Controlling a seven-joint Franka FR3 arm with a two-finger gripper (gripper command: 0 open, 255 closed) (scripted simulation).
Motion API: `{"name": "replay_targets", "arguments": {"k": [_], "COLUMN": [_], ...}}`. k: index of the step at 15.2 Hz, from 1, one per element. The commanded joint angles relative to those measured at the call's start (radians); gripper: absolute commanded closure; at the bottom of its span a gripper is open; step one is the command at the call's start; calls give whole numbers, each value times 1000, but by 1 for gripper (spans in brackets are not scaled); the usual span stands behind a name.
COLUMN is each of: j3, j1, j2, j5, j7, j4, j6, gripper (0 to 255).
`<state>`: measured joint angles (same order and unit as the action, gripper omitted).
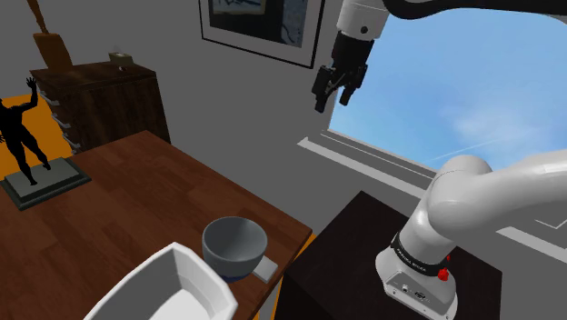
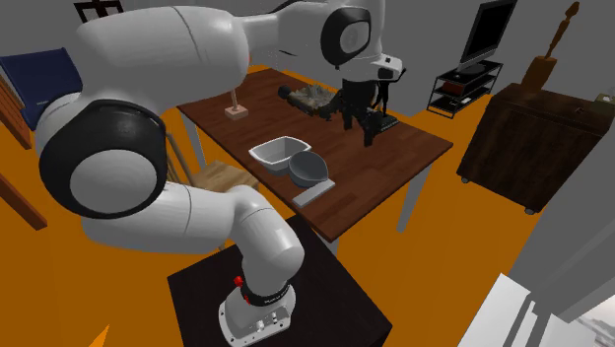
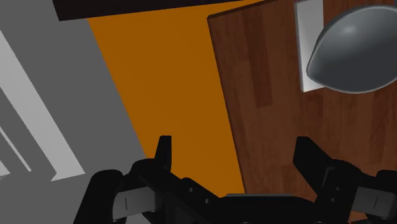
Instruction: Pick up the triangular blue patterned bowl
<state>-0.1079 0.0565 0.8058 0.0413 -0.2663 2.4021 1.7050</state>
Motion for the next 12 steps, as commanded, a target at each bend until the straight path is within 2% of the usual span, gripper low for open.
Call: {"name": "replay_targets", "arguments": {"k": [1, 12], "j3": [-35, -227], "j1": [16, 93], "j2": [-21, -208], "j5": [27, 149], "j7": [-34, -197], "j4": [24, 93], "j6": [42, 295], "gripper": [0, 0]}}
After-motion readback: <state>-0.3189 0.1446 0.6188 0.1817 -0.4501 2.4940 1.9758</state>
